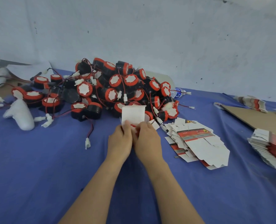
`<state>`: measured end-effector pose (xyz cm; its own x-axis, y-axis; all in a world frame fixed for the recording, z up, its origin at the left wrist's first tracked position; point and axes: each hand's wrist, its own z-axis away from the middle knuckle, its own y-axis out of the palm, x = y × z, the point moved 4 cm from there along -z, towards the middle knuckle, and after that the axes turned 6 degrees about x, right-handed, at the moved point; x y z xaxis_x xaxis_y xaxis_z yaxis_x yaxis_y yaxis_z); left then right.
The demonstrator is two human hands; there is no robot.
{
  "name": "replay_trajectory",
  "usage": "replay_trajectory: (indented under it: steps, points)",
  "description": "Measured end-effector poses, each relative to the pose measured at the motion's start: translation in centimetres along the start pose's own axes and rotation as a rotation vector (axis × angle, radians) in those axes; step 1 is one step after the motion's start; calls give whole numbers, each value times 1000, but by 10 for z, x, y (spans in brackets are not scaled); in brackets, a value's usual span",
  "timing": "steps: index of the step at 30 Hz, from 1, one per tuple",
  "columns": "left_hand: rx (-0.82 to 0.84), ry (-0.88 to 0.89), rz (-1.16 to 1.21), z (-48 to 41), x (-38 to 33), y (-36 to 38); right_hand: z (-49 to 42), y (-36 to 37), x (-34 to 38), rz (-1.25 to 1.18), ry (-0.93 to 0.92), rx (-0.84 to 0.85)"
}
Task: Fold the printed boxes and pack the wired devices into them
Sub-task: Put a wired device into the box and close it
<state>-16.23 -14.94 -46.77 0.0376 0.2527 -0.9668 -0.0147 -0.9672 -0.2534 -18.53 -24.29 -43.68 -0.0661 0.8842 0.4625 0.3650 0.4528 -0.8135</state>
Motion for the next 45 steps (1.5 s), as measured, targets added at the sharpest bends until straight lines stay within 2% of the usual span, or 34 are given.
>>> replay_trajectory:
  steps: [3, 6, 10, 11, 13, 17, 19, 24, 28, 31, 34, 37, 40, 43, 45]
  points:
    - [7, 23, -37, -1, 0, 0, 1, -5, 0, 134, -92, -20]
    - [3, 38, -80, -1, 0, -1, 1, -15, -10, -85, -39, -34]
    - [42, 51, -110, 1, -2, 1, 4, -44, -31, -479, 189, -451]
    - [57, 60, -110, 2, -3, 1, 4, -48, -36, -572, 233, -492]
    - [78, 88, -131, 3, -5, 4, 1, -53, -43, -651, 272, -478]
    - [141, 168, -59, 6, -9, 9, -1, -59, -31, -482, 161, -450]
    - [130, 190, -37, 6, -10, 7, 1, -59, -25, -570, 133, -419]
    - [161, 72, 74, 6, -6, 2, -2, -59, -29, -714, 221, -334]
    - [101, 146, 249, 4, -8, -1, -4, -58, -33, -841, 221, -204]
    - [-2, 155, 268, 3, -8, -6, -3, -55, -34, -903, 251, -221]
    - [-94, 105, 293, 0, -6, -8, -1, -53, -33, -849, 258, -220]
    - [-174, 121, 284, 1, -6, -12, 0, -52, -26, -776, 125, -140]
    - [-172, 150, 336, 0, -6, -12, 2, -44, -8, -698, -21, 6]
    - [-181, 180, 318, -3, -5, -12, 6, -43, 1, -626, -37, -115]
    - [-205, 205, 307, -3, -5, -14, 7, -46, 1, -654, 16, -186]
